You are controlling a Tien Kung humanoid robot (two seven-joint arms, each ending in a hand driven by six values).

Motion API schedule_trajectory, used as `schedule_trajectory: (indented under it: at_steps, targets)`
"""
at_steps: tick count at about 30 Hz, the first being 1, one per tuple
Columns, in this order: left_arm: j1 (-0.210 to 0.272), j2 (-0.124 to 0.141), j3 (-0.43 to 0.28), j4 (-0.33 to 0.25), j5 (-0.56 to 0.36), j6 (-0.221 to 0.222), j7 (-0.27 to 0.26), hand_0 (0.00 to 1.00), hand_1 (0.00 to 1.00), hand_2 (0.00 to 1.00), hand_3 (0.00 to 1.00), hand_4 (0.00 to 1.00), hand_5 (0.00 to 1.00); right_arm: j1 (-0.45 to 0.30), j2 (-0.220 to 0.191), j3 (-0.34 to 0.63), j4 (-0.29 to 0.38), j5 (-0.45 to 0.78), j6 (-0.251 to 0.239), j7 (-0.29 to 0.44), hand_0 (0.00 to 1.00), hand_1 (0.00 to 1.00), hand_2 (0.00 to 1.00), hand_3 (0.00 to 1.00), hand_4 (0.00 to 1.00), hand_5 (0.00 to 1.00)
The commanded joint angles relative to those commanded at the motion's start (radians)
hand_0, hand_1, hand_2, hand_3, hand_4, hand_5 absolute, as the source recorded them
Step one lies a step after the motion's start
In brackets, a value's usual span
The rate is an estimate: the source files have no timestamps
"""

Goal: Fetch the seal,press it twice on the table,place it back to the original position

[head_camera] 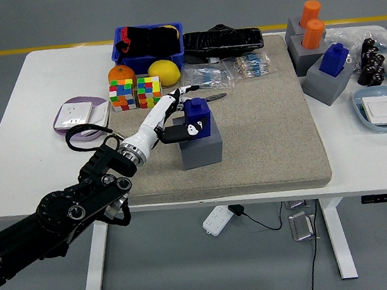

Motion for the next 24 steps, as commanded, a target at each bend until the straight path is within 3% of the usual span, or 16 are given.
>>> schedule_trajectory:
  at_steps: [13,24]
  targets:
    - [0.001,-0.001,-0.03,-0.007,-0.002,0.003,-0.02,0.862,0.517,0.516,0.887,0.567,0.002,0.001,0.0,0.005,0.001,-0.002,0.0,0.001,0.829,0.741,0.736,0.706,0.797,0.593]
    - [0.015,0.035,-0.126,0.017,0.008,0.025,-0.056,0.861,0.527,0.506,0.884,0.563,0.002,-0.002,0.001,0.006,0.002,-0.002,0.0,0.001,0.829,0.741,0.736,0.706,0.798,0.594]
